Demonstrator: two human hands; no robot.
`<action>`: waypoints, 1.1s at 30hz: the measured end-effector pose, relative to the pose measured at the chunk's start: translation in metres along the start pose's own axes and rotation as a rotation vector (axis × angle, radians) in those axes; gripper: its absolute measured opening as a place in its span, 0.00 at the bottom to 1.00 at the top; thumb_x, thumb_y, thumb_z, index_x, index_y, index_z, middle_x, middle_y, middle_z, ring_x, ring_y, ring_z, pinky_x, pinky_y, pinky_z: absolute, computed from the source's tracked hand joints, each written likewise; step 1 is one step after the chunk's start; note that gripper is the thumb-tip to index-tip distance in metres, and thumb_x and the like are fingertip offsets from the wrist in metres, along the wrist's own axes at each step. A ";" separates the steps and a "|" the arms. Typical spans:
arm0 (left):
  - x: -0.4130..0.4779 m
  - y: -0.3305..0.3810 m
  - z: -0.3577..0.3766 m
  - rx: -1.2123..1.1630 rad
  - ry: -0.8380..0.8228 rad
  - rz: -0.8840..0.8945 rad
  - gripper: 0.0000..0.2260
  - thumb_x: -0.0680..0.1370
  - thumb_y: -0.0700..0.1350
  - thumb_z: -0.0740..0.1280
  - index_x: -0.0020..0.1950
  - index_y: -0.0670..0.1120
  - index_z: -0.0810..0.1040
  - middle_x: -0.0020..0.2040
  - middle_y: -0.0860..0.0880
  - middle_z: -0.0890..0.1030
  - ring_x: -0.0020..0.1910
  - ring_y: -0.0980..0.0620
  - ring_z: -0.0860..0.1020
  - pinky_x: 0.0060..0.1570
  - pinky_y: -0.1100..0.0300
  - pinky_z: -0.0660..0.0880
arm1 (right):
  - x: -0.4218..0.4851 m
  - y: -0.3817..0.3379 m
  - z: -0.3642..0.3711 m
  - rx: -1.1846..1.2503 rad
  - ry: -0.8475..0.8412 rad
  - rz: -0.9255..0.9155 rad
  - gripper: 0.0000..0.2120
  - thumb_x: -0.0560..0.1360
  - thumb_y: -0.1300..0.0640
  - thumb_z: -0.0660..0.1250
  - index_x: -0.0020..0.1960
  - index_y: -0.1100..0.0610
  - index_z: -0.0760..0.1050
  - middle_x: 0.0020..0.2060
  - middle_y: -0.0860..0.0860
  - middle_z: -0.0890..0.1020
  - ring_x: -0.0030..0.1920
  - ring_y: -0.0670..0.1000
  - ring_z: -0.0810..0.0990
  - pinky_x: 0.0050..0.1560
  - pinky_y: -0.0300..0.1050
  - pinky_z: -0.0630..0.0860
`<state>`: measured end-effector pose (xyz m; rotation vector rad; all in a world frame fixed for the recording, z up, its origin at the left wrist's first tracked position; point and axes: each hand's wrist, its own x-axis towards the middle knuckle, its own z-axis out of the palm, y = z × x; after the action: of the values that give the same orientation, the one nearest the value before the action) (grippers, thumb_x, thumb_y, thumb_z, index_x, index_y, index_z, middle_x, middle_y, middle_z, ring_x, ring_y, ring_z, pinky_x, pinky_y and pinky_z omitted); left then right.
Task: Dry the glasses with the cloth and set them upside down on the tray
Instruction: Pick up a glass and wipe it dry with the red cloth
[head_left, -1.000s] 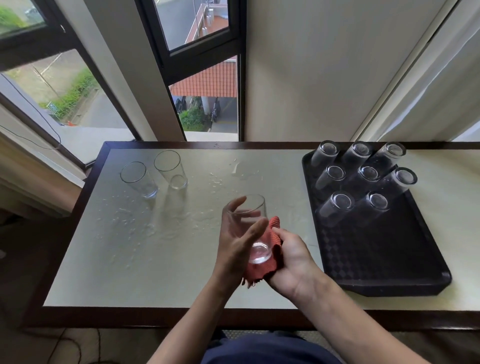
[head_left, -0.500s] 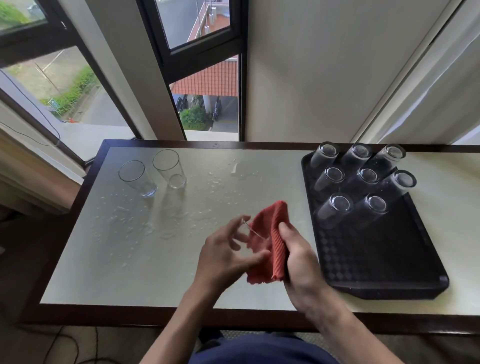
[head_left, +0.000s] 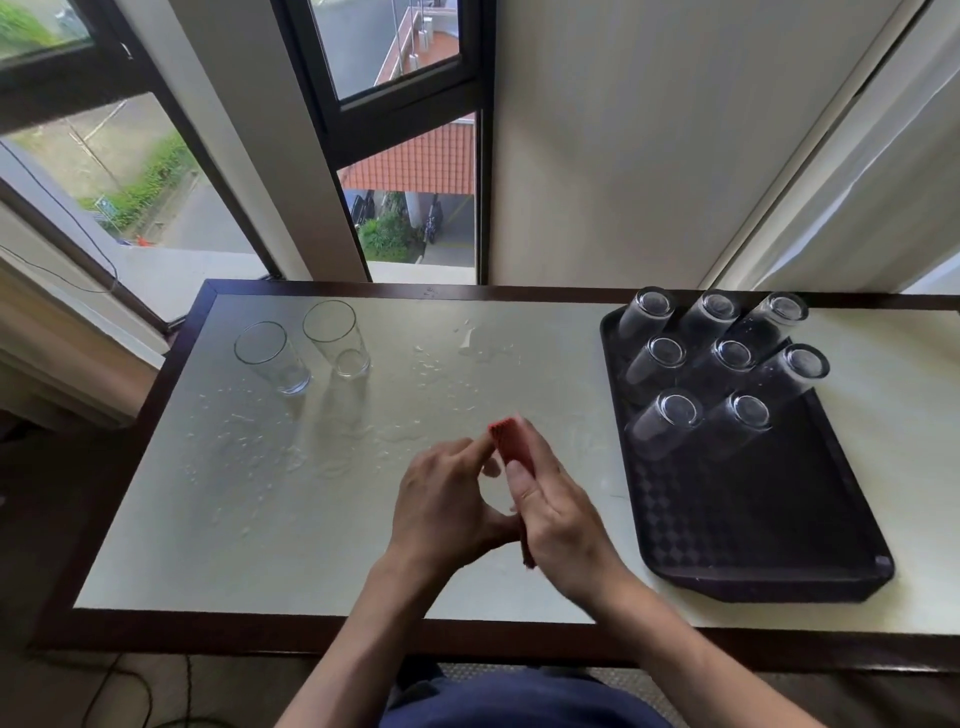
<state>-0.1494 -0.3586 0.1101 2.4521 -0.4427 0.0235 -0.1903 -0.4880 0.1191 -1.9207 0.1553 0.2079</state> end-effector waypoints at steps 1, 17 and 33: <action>-0.001 0.002 0.002 0.010 -0.003 0.034 0.24 0.61 0.61 0.72 0.52 0.51 0.80 0.42 0.56 0.83 0.40 0.51 0.81 0.42 0.60 0.69 | 0.006 0.000 -0.003 0.079 -0.001 0.008 0.21 0.81 0.41 0.54 0.73 0.32 0.60 0.65 0.45 0.77 0.56 0.42 0.78 0.54 0.48 0.76; -0.043 -0.029 0.012 -0.469 -0.192 -0.342 0.29 0.58 0.63 0.77 0.56 0.57 0.81 0.41 0.56 0.85 0.36 0.62 0.80 0.40 0.64 0.79 | 0.046 0.048 0.001 -0.293 0.082 0.080 0.14 0.82 0.48 0.59 0.52 0.56 0.78 0.44 0.52 0.82 0.45 0.54 0.79 0.46 0.49 0.75; -0.039 -0.043 0.023 -0.974 -0.007 -0.769 0.34 0.58 0.51 0.84 0.61 0.44 0.77 0.45 0.44 0.86 0.40 0.50 0.84 0.35 0.68 0.75 | 0.014 0.096 0.017 -0.012 0.006 0.281 0.12 0.80 0.55 0.64 0.62 0.56 0.77 0.58 0.53 0.82 0.61 0.55 0.78 0.59 0.41 0.74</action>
<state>-0.1740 -0.3283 0.0614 1.5084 0.4337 -0.4194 -0.1979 -0.5055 0.0223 -1.9066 0.4299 0.3915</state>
